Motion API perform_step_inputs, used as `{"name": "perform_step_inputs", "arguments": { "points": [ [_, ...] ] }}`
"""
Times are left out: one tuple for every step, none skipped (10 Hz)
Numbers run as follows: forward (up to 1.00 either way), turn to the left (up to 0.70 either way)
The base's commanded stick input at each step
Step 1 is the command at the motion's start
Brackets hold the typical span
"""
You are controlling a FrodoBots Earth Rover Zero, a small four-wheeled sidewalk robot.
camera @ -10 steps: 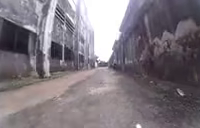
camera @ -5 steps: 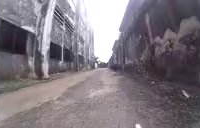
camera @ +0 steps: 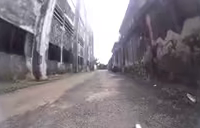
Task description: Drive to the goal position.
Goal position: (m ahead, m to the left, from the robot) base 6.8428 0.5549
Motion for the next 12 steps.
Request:
{"name": "perform_step_inputs", "arguments": {
  "points": [
    [0.3, 0.0],
    [0.3, 0.0],
    [0.3, 0.0],
    [0.3, 0.0],
    [0.3, 0.0],
    [0.3, 0.0],
    [0.3, 0.0],
    [0.3, 0.0],
    [0.3, 0.0],
    [0.3, 0.0],
    [0.3, 0.0],
    [0.3, 0.0]
  ]
}}
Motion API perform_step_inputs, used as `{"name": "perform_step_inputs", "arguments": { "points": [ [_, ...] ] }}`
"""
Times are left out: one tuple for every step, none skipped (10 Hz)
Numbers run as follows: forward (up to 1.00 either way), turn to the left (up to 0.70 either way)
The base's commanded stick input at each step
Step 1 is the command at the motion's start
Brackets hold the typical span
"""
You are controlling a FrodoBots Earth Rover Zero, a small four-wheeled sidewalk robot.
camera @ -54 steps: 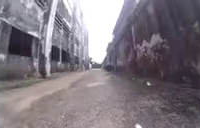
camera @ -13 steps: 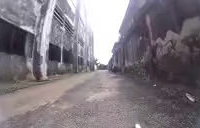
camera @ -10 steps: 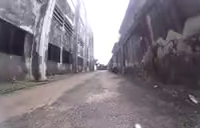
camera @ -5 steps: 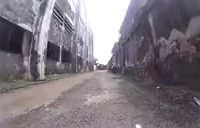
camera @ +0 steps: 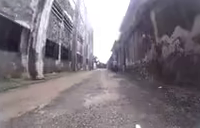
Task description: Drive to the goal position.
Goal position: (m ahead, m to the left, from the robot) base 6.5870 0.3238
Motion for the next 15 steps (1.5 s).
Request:
{"name": "perform_step_inputs", "arguments": {
  "points": [
    [0.3, 0.0],
    [0.3, 0.0],
    [0.3, 0.0],
    [0.3, 0.0],
    [0.3, 0.0],
    [0.3, 0.0],
    [0.3, 0.0],
    [0.3, 0.0],
    [0.3, 0.0],
    [0.3, 0.0],
    [0.3, 0.0],
    [0.3, 0.0],
    [0.3, 0.0],
    [0.3, 0.0],
    [0.3, 0.0]
  ]
}}
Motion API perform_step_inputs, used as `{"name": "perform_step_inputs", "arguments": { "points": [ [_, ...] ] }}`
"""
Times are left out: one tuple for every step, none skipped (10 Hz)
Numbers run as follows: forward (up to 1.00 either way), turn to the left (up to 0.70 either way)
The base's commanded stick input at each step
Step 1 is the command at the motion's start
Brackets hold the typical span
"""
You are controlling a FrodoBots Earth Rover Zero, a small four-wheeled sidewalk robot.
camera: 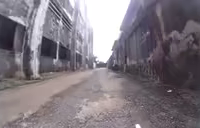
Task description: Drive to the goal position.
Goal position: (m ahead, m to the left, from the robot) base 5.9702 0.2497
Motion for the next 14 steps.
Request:
{"name": "perform_step_inputs", "arguments": {
  "points": [
    [0.3, 0.0],
    [0.3, 0.0],
    [0.3, 0.0],
    [0.3, 0.0],
    [0.3, 0.0],
    [0.3, 0.0],
    [0.3, 0.0],
    [0.3, 0.0],
    [0.3, 0.0],
    [0.3, 0.0],
    [0.3, 0.0],
    [0.3, 0.0],
    [0.3, 0.0],
    [0.3, 0.0]
  ]
}}
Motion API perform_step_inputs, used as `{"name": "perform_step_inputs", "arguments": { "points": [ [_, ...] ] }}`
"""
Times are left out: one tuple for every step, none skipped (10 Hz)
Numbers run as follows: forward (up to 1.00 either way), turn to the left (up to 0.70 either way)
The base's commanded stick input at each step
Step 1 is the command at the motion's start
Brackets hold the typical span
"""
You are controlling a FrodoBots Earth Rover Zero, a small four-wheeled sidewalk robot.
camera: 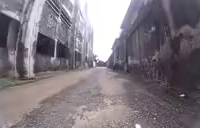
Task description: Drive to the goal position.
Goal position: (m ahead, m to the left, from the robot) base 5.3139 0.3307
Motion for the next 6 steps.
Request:
{"name": "perform_step_inputs", "arguments": {
  "points": [
    [0.3, 0.0],
    [0.3, 0.0],
    [0.3, 0.0],
    [0.3, 0.0],
    [0.3, 0.0],
    [0.3, 0.0]
  ]
}}
